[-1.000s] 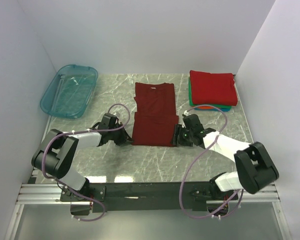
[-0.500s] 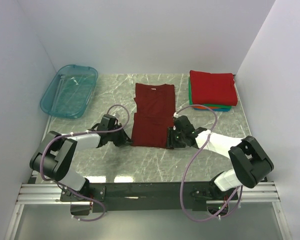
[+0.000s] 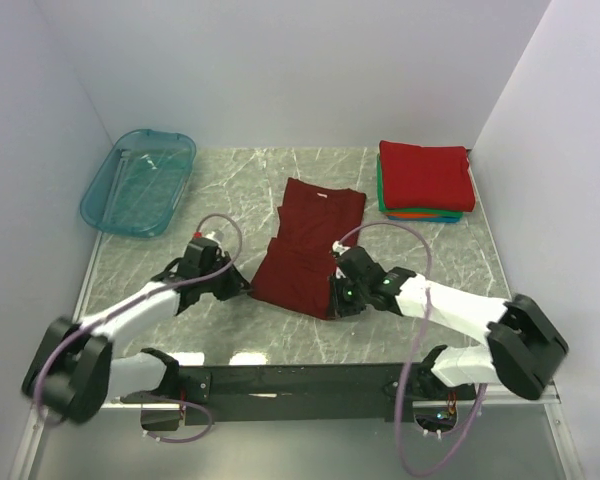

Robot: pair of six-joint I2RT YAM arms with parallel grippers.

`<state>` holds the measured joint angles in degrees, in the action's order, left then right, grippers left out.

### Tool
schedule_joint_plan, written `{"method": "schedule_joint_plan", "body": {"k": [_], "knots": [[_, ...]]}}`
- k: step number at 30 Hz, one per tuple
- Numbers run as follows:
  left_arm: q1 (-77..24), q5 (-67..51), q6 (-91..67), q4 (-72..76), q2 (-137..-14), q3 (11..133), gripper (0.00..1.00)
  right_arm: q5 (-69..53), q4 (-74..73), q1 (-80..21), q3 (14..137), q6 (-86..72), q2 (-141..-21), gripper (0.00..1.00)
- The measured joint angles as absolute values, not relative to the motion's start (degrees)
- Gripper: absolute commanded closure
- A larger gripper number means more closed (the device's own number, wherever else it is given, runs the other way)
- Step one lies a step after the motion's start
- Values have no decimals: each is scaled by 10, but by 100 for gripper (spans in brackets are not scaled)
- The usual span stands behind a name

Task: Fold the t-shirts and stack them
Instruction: Fold the tshirt

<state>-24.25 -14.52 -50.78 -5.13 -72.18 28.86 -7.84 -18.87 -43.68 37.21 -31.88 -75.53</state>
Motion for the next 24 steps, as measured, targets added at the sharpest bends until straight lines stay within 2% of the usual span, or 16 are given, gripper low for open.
{"method": "schedule_joint_plan", "body": {"k": [8,12,18,24], "knots": [[-246,-78,-524,-201,-464,286,99,-218,-247,-458,375,-318,-595,91],[-248,-58,-533,-280,-384,315,100,-295,-256,-465,387,-322,-535,93],[-251,-18,-531,-354,-331,404,99,-375,-231,-467,394,-344,-496,95],[-253,0,-523,-363,-345,442,100,-394,-202,-463,394,-362,-482,98]]}}
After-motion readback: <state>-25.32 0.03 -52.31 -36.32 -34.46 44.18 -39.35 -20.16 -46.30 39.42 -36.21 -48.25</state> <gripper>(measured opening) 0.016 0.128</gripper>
